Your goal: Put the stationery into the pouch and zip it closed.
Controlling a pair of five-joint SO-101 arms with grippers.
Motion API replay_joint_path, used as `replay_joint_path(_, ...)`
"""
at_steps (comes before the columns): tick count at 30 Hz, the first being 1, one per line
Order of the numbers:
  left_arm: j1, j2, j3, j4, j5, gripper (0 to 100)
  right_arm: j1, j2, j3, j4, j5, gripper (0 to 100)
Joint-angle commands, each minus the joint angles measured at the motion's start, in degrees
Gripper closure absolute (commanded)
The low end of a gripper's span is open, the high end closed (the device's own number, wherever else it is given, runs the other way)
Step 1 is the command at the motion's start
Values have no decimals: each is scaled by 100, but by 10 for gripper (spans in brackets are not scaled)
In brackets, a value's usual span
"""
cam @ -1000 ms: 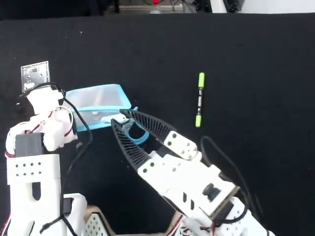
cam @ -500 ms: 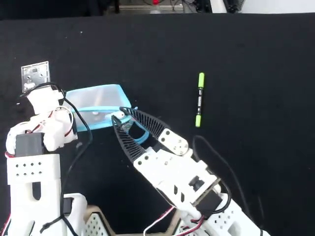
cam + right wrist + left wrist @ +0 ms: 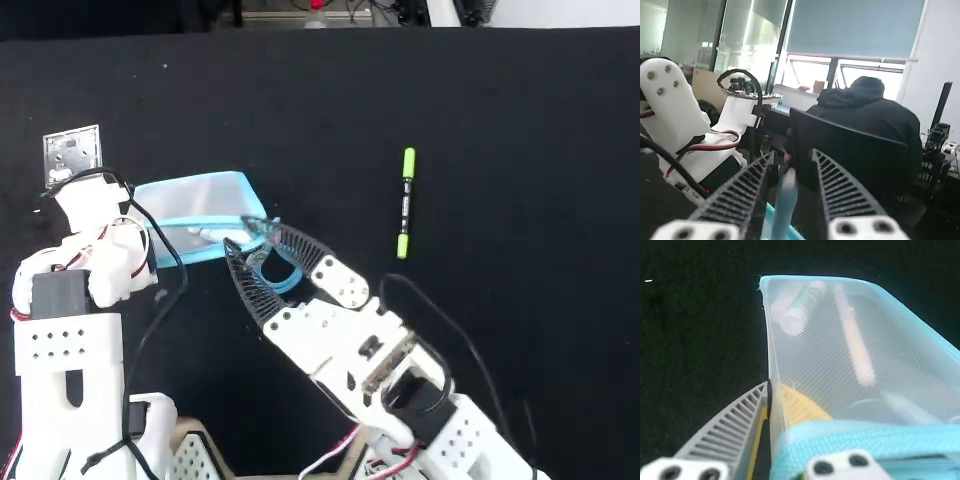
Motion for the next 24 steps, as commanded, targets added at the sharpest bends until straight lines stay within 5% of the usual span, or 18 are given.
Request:
replay_joint_path(1, -13, 202, 119, -35, -18, 970, -105, 426, -1112, 1064, -35, 887)
replay_joint_path(11, -13, 202, 127, -35, -18, 970, -536, 1982, -2149, 1160, -9, 906)
replay_joint_path(15, -13, 202, 127, -26, -18, 970, 211, 1666, -2176, 1371, -44, 907)
replay_joint_path(24, -13, 202, 127, -26, -18, 970, 2400, 1200, -2659, 4466, -431, 904)
